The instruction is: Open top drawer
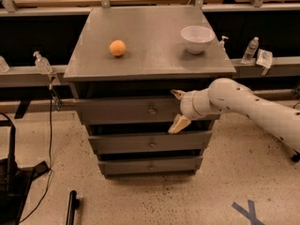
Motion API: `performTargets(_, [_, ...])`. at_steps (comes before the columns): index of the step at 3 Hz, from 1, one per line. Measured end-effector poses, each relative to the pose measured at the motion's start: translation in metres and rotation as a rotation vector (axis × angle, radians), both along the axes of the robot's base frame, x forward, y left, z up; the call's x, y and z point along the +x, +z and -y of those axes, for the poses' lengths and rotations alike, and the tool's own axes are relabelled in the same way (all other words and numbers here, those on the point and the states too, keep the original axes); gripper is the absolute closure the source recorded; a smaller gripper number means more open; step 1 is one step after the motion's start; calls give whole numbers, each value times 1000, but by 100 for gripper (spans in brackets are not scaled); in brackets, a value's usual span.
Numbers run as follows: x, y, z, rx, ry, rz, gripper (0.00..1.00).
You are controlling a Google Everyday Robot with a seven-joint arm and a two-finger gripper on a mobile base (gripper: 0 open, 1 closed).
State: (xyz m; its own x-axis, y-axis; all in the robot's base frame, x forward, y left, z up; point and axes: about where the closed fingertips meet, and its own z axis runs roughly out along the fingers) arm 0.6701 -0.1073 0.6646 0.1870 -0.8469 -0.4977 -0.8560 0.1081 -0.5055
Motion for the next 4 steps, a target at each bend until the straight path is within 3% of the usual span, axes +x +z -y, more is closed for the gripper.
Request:
performTargets(2, [2,11,-22,-23,80,10,62])
performTargets(3, [-17,31,-27,5,135,22,72])
performTargets(4, [-44,43,-27,31,192,11,62])
